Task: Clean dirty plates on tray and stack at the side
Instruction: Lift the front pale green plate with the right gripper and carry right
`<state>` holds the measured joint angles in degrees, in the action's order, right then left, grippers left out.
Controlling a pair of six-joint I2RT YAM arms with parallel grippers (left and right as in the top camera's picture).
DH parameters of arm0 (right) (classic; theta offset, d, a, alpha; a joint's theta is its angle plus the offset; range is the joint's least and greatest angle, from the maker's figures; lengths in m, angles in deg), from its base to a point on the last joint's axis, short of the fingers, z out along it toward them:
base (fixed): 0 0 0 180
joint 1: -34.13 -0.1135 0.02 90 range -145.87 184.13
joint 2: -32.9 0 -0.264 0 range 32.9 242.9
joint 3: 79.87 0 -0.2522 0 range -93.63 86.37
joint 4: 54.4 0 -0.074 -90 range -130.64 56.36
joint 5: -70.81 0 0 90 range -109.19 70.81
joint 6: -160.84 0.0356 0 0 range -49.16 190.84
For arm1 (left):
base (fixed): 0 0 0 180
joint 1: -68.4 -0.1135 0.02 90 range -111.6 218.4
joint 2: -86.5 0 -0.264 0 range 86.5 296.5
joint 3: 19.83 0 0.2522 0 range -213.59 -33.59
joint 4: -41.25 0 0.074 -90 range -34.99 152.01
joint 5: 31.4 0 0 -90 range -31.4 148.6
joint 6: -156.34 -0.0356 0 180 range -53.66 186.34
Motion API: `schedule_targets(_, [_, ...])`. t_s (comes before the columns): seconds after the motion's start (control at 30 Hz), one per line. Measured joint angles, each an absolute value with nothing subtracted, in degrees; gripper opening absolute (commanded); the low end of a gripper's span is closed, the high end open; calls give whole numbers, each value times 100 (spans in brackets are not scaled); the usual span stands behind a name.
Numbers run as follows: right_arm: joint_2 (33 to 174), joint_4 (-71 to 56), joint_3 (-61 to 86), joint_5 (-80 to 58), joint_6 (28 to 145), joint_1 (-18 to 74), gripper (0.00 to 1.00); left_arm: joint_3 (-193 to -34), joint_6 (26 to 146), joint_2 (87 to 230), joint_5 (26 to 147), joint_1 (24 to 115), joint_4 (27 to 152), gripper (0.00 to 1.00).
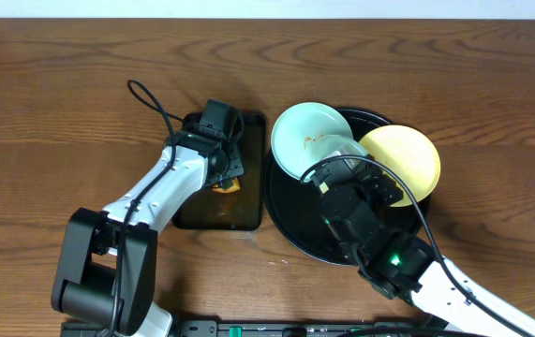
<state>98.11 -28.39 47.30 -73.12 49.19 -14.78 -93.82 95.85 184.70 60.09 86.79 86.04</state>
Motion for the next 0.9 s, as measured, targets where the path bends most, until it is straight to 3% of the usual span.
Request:
schedule_targets(0.37, [9811, -2847, 4730, -7465, 4751, -1476, 1, -9382, 9585, 18470, 6009, 8679, 8604, 7])
schedule_targets(0.53, [9811, -2666, 4704, -7290, 5420, -1285, 1, -9382, 9588, 18470, 6009, 8679, 8601, 7])
schedule_targets(0.9, [9815, -2380, 4693, -4709, 7896, 990, 1, -9382, 9585, 18470, 6009, 8679, 8604, 7])
